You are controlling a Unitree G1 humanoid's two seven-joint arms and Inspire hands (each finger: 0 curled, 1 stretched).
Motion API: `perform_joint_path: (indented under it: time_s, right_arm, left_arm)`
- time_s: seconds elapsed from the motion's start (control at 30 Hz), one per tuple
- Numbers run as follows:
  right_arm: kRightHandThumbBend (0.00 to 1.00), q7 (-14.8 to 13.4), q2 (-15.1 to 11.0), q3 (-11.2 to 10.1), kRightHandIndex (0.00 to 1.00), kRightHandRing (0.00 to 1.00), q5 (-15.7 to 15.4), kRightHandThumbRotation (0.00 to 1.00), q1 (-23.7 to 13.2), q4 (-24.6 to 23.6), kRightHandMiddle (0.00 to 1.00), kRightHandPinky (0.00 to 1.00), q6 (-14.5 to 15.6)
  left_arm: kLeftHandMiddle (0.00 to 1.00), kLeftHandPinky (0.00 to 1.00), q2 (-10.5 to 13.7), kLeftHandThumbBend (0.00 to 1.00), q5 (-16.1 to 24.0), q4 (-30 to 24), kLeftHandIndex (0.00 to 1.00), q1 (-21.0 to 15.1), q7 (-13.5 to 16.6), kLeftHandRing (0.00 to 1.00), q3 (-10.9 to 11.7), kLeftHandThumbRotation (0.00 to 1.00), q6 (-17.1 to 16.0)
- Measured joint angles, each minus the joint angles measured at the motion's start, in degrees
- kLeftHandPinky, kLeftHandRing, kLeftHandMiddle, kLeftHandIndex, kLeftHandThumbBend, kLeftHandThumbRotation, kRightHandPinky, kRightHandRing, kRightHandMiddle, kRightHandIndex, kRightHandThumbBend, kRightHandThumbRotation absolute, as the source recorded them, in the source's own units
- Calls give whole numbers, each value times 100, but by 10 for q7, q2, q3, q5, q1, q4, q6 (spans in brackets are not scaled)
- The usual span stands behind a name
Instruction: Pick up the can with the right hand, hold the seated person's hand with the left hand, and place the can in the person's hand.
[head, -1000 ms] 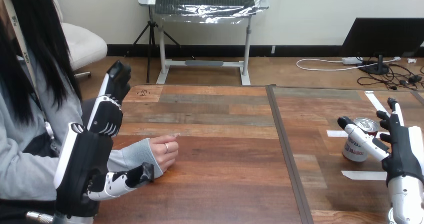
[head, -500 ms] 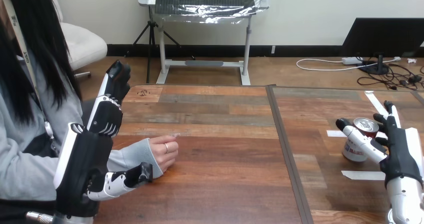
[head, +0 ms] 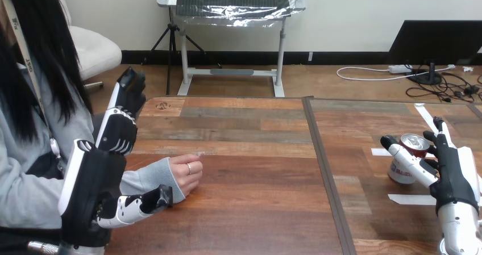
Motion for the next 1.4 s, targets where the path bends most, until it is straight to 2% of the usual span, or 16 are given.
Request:
perform_joint_path:
  time_s: [0.43, 0.83, 1.2, 1.4]
  right_arm:
    - [100, 5, 0, 3, 100, 91, 0, 66, -1, 1, 93, 84, 3]
    - [100, 21, 0, 3, 100, 92, 1, 65, -5, 6, 94, 86, 8]
    - [100, 23, 0, 4, 100, 93, 1, 65, -10, 12, 94, 88, 9]
    - [100, 23, 0, 5, 100, 93, 0, 65, -13, 13, 94, 89, 13]
  left_arm:
    - [100, 96, 1, 100, -13, -15, 100, 2, -5, 100, 0, 68, 0]
    - [100, 96, 2, 100, -53, -26, 100, 5, -36, 100, -2, 67, 10]
    - [100, 94, 7, 100, -61, -43, 100, 15, -58, 100, -1, 66, 42]
    - [100, 92, 8, 100, -61, -47, 100, 22, -64, 100, 2, 65, 45]
